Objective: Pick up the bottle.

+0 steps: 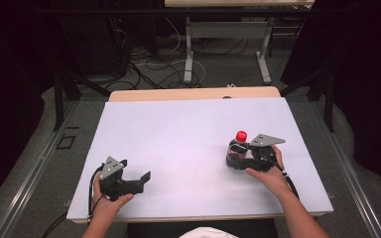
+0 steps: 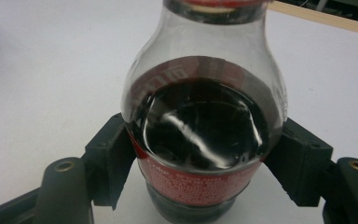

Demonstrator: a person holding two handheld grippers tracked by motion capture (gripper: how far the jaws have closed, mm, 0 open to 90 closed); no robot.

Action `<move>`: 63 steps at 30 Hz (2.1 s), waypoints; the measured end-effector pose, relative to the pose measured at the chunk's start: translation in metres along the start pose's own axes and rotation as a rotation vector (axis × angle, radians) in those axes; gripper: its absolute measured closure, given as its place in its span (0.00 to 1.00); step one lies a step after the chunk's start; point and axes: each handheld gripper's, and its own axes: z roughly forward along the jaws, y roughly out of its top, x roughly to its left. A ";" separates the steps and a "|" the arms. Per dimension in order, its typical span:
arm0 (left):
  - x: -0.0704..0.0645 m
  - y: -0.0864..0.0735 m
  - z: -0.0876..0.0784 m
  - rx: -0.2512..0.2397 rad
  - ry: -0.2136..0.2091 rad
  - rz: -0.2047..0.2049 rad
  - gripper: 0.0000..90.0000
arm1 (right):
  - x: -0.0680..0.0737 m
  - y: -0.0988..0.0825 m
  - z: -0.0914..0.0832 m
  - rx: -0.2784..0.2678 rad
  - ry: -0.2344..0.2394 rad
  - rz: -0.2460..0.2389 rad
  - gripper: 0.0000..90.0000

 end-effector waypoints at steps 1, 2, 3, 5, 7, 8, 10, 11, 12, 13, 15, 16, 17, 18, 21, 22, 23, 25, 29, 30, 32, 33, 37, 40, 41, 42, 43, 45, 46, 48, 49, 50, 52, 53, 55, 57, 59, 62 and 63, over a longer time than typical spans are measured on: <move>0.000 0.000 0.000 -0.002 -0.002 0.004 0.01 | 0.000 0.000 0.000 0.000 0.000 -0.004 0.32; 0.000 0.000 0.000 -0.005 -0.001 0.003 0.01 | 0.001 0.000 -0.001 0.006 0.002 -0.001 0.32; 0.000 0.000 0.001 -0.006 0.000 0.002 0.01 | 0.001 0.000 -0.001 0.004 0.001 -0.006 0.33; 0.000 0.001 0.000 0.002 0.001 0.017 0.01 | 0.003 0.000 0.001 -0.006 -0.006 -0.030 0.32; 0.000 0.001 0.001 0.005 0.000 0.017 0.01 | 0.003 0.000 0.001 -0.001 -0.009 -0.031 0.32; 0.000 0.001 0.001 0.004 -0.001 0.017 0.01 | 0.003 0.000 0.002 -0.008 -0.013 -0.022 0.32; 0.000 0.001 0.001 0.004 -0.001 0.016 0.01 | 0.002 0.000 0.002 -0.007 0.002 -0.006 0.31; 0.000 0.001 0.001 0.004 -0.001 0.016 0.01 | 0.001 0.000 0.002 -0.003 0.000 -0.005 0.31; -0.001 0.001 0.002 -0.005 -0.002 0.003 0.01 | 0.000 0.001 0.003 0.000 0.004 -0.010 0.31; 0.000 0.001 0.002 -0.004 -0.001 0.006 0.01 | 0.000 0.002 0.003 0.015 0.011 -0.007 0.31; 0.000 0.001 0.001 -0.003 -0.001 0.005 0.01 | 0.000 0.003 0.004 0.001 0.007 -0.012 0.31; 0.000 0.001 0.001 -0.003 -0.001 0.005 0.01 | 0.000 0.003 0.004 0.001 0.008 -0.011 0.31; 0.000 0.001 0.002 -0.002 -0.002 0.005 0.01 | 0.000 0.003 0.004 0.002 0.009 -0.013 0.31; 0.000 0.001 0.002 -0.002 -0.002 0.004 0.01 | 0.000 0.003 0.004 0.003 0.010 -0.014 0.32; 0.000 0.001 0.001 -0.004 -0.001 0.006 0.01 | 0.000 0.003 0.002 0.017 0.013 -0.036 0.32; 0.001 0.001 0.001 -0.003 0.003 0.019 0.01 | 0.001 0.003 0.002 0.017 0.009 -0.044 0.33; 0.001 0.001 0.001 -0.003 0.003 0.019 0.01 | 0.001 0.003 0.002 0.017 0.009 -0.044 0.33; 0.001 0.001 0.001 -0.006 0.003 0.019 0.01 | 0.002 0.003 0.001 0.014 0.012 -0.046 0.33; 0.001 0.002 0.001 0.000 0.004 0.016 0.01 | 0.003 0.006 0.001 0.028 0.027 -0.073 0.33; 0.001 0.002 0.001 0.000 0.004 0.018 0.01 | 0.005 0.007 0.001 0.017 0.023 -0.071 0.33; 0.002 0.003 0.001 0.006 0.011 0.034 0.01 | 0.006 0.010 0.001 0.010 0.022 -0.088 0.33; 0.002 0.003 0.001 0.002 0.009 0.024 0.01 | 0.007 0.012 0.001 0.000 0.023 -0.091 0.33; 0.003 0.005 0.000 -0.001 0.015 0.028 0.01 | 0.009 0.022 0.004 -0.003 0.032 -0.104 0.33; 0.002 0.007 -0.001 -0.009 0.019 0.021 0.01 | 0.014 0.030 0.006 -0.015 0.048 -0.103 0.33; 0.002 0.008 -0.001 -0.011 0.019 0.021 0.01 | 0.016 0.032 0.007 -0.012 0.055 -0.115 0.33; 0.001 0.010 -0.001 -0.014 0.018 0.020 0.01 | 0.018 0.034 0.008 -0.013 0.062 -0.121 0.33; 0.001 0.012 -0.002 -0.016 0.018 0.025 0.02 | 0.021 0.036 0.009 -0.015 0.069 -0.123 0.33; 0.000 0.015 -0.002 -0.018 0.020 0.026 0.02 | 0.025 0.039 0.011 -0.018 0.089 -0.129 0.33; -0.001 0.016 -0.002 -0.019 0.018 0.025 0.02 | 0.028 0.040 0.012 -0.022 0.096 -0.129 0.33; -0.003 0.020 -0.002 -0.022 0.016 0.029 0.04 | 0.033 0.041 0.012 -0.032 0.095 -0.137 0.33; -0.003 0.020 -0.002 -0.022 0.016 0.029 0.04 | 0.033 0.041 0.012 -0.032 0.095 -0.137 0.33; -0.006 0.024 -0.001 -0.029 0.009 0.019 0.05 | 0.037 0.041 0.011 -0.037 0.106 -0.133 0.33; -0.008 0.028 0.000 -0.028 0.007 0.041 0.06 | 0.041 0.040 0.009 -0.029 0.119 -0.141 0.33; -0.009 0.031 0.000 -0.027 0.004 0.050 0.06 | 0.044 0.040 0.009 -0.036 0.122 -0.143 0.33; -0.013 0.036 0.000 -0.028 0.002 0.064 0.08 | 0.048 0.040 0.006 -0.021 0.135 -0.151 0.33; -0.015 0.039 0.000 -0.033 -0.001 0.070 0.10 | 0.052 0.040 0.006 -0.038 0.144 -0.151 0.33; -0.022 0.049 0.000 -0.044 -0.013 0.076 0.14 | 0.055 0.039 0.004 -0.033 0.154 -0.153 0.33; -0.028 0.059 0.002 -0.057 -0.036 0.075 0.19 | 0.059 0.038 0.003 -0.010 0.164 -0.152 0.33; -0.030 0.062 0.002 -0.060 -0.042 0.070 0.21 | 0.060 0.037 0.005 -0.031 0.164 -0.157 0.33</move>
